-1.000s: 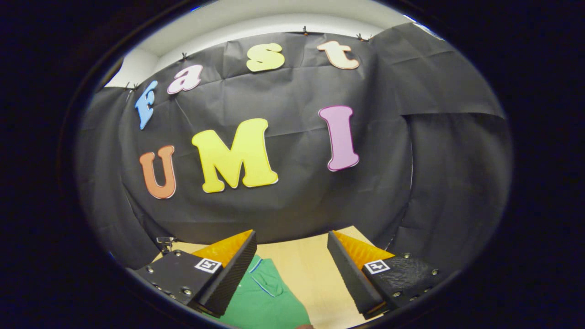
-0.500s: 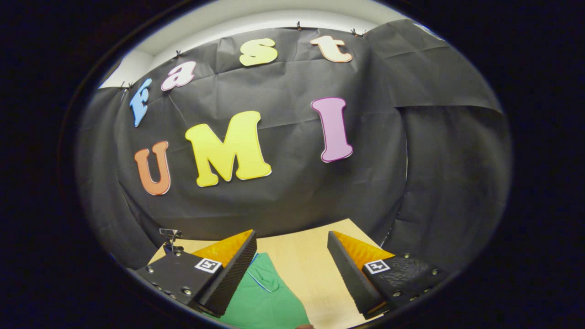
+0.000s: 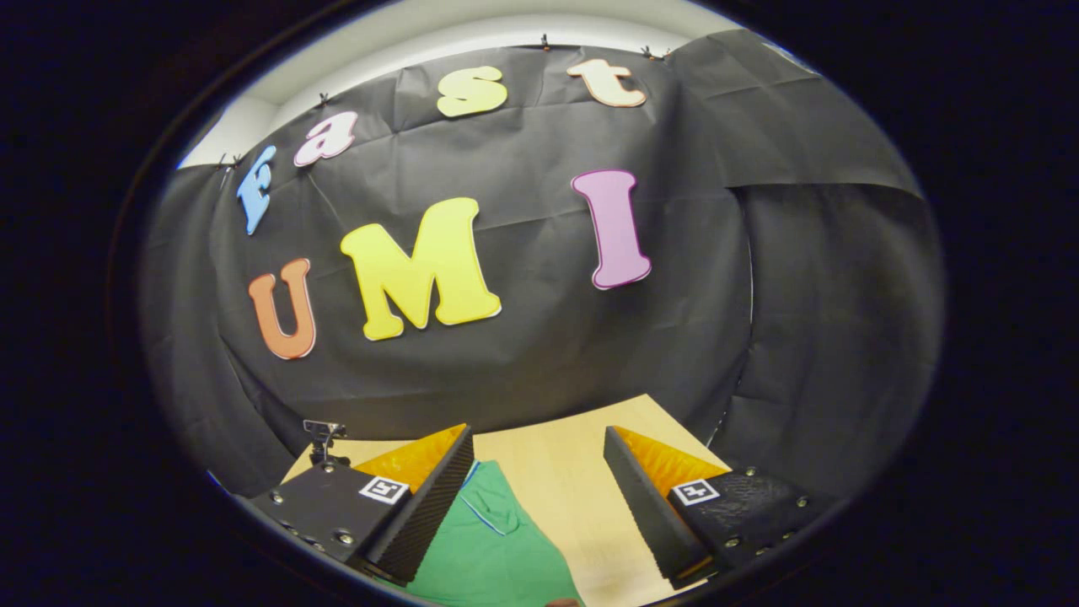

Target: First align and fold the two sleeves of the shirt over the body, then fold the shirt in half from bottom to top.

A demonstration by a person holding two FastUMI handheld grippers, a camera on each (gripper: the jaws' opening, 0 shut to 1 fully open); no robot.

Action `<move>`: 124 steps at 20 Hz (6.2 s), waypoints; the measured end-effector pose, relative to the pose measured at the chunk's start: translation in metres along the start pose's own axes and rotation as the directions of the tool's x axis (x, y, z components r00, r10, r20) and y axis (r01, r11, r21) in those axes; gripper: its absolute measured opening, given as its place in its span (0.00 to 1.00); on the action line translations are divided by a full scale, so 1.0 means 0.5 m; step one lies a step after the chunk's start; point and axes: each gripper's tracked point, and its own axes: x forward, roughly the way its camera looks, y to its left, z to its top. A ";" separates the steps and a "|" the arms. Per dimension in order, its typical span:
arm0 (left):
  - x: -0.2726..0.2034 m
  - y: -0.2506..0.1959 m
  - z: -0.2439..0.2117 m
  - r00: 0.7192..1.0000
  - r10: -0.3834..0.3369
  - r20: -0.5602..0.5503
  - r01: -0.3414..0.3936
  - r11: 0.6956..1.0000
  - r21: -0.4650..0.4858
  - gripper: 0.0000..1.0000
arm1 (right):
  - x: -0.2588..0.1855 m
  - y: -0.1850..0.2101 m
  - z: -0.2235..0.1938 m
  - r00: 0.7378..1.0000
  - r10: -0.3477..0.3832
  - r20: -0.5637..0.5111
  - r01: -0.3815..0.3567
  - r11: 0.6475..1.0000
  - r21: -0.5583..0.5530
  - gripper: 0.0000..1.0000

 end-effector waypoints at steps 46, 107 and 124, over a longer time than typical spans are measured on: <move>-0.663 -0.022 -0.474 0.987 0.135 -0.088 -0.141 0.988 -0.069 0.99 | -0.255 -0.039 -0.662 0.875 0.037 -0.483 -0.172 0.956 -0.238 0.98; -0.471 -0.034 -0.246 0.991 -0.027 -0.133 -0.024 0.930 -0.367 0.03 | 0.008 0.024 -0.602 0.812 0.080 -0.578 -0.100 0.995 -0.003 0.01; -0.287 0.007 -0.080 0.994 -0.024 -0.104 -0.013 0.941 -0.339 0.03 | 0.268 0.078 -0.492 0.851 0.120 -0.511 -0.171 0.984 -0.053 0.01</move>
